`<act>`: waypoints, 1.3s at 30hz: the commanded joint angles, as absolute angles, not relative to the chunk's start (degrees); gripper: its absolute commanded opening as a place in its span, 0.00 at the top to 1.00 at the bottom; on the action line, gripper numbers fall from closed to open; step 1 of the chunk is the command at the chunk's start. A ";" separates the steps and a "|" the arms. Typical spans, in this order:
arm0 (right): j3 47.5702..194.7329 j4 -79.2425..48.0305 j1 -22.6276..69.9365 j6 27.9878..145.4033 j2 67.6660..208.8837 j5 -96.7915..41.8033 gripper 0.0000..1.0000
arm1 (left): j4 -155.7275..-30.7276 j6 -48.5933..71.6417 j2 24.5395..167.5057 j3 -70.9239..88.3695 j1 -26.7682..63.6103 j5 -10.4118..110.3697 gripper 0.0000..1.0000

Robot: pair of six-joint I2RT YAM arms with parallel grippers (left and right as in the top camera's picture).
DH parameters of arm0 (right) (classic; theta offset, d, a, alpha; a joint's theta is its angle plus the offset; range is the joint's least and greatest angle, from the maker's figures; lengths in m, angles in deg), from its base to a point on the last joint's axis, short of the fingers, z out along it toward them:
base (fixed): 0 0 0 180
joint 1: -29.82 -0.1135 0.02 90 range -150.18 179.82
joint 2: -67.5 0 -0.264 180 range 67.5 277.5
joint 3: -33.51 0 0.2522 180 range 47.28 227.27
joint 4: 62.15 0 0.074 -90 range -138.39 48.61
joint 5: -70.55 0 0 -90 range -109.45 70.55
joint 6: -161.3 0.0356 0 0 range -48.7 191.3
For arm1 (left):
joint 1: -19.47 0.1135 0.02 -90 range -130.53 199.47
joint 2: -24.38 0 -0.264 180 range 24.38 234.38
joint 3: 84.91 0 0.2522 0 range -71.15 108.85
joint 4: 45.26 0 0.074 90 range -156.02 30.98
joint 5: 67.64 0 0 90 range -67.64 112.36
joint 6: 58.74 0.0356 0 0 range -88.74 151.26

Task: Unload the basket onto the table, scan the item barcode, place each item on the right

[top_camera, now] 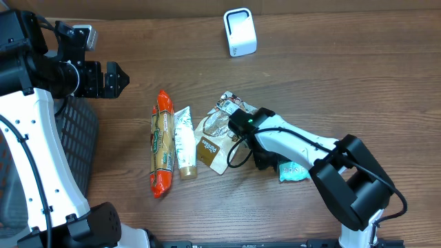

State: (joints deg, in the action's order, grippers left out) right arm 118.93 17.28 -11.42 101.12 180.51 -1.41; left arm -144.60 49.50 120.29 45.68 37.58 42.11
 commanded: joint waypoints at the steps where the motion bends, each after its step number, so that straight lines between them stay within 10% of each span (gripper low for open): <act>1: 114.71 15.94 -9.69 101.41 182.55 -1.52 0.43 | -144.47 50.77 120.38 45.95 37.45 42.79 0.01; 11: 113.27 15.92 -9.58 101.25 182.55 -1.15 0.63 | -144.47 50.77 120.38 45.95 37.45 42.79 0.00; 16: 113.27 15.64 -9.58 101.27 182.55 -1.19 0.96 | -144.47 50.77 120.38 45.95 37.45 42.79 0.00; 28: 121.82 19.20 -9.56 98.08 177.78 -5.69 0.96 | -144.47 50.77 120.38 45.95 37.45 42.79 0.00; 39: 125.36 6.87 3.21 77.36 164.65 -61.25 0.96 | -144.47 50.77 120.38 45.95 37.45 42.79 0.00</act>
